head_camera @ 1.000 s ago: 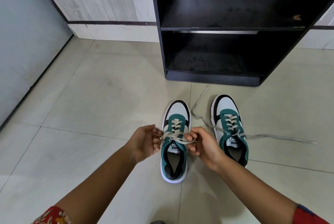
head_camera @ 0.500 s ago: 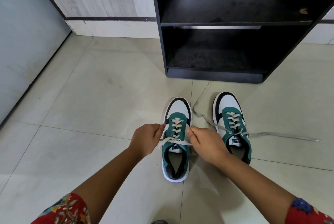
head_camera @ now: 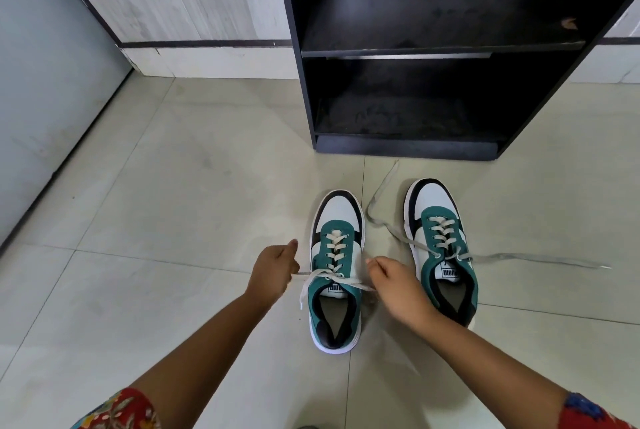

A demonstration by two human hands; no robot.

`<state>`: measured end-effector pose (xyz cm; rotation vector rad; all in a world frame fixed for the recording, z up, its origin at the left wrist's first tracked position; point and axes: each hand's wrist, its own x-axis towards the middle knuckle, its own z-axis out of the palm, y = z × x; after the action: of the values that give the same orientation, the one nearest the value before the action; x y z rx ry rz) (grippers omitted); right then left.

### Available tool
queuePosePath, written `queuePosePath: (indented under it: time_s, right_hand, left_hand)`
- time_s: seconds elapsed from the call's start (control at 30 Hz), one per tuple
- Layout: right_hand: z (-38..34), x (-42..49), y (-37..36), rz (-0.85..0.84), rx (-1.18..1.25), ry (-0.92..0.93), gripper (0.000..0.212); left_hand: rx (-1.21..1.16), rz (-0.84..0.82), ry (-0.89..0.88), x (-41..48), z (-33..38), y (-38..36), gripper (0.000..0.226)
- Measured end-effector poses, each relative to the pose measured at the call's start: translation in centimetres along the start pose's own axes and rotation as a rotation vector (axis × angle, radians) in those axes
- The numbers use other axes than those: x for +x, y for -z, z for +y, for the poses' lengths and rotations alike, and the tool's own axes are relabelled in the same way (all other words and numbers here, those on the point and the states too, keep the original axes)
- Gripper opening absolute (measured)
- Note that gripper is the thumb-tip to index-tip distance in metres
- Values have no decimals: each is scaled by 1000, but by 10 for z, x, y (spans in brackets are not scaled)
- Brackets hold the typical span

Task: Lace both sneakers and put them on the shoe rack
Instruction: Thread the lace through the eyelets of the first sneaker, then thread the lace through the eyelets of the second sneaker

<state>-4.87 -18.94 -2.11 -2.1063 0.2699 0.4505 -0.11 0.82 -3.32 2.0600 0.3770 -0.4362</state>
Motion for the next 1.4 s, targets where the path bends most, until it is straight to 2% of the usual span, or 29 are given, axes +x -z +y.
queuePosePath:
  time_s: [0.07,0.1,0.17,0.2,0.3,0.37,0.47,0.67,0.77,0.87,0.93,1.03,1.1,1.17,1.27,1.4]
  right_hand:
    - [2,0,-1,0,481,-161,34]
    - [3,0,-1,15,629,-212,28]
    - [3,-3,-4,26,769,-268,14]
    - [1,-4,-6,1,791,-289,7]
    - [-9,-1,-11,-125,751,-316,34]
    - [-20,3,-13,-167,718,-299,43]
    - [-34,14,-14,-206,714,-275,47]
    - [-43,23,-16,-247,650,-266,48]
    - [-35,7,-2,-130,567,-195,31]
    - [-13,-15,21,81,492,-76,16]
    - [2,-31,42,224,481,5,20]
    - [25,-48,75,504,381,38,19]
    - [47,-50,90,601,298,0,15]
    - [66,-48,96,571,261,-67,15]
    - [82,-42,87,445,315,-97,23]
    - [84,-43,82,482,205,-50,24]
  left_hand:
    - [-248,-37,207,-8,4,1,39]
    - [-311,-64,285,-13,4,1,36]
    - [-369,-111,366,-21,-1,1,38]
    - [-388,-138,381,-25,-2,1,41]
    - [-405,-221,373,-32,9,-2,44]
    - [-367,-239,340,-31,21,-2,41]
    - [-311,-235,271,-23,38,10,46]
    - [-217,-221,272,-16,51,18,49]
    - [30,-22,61,-19,42,4,50]
    - [303,226,-347,-29,42,-10,52]
    - [372,247,-576,-32,49,-22,50]
    - [409,120,-787,-35,67,-45,46]
    - [451,10,-877,-34,78,-61,42]
    - [485,-122,-927,-31,87,-76,39]
    - [515,-307,-869,-22,92,-99,38]
    - [505,-398,-846,-15,83,-117,37]
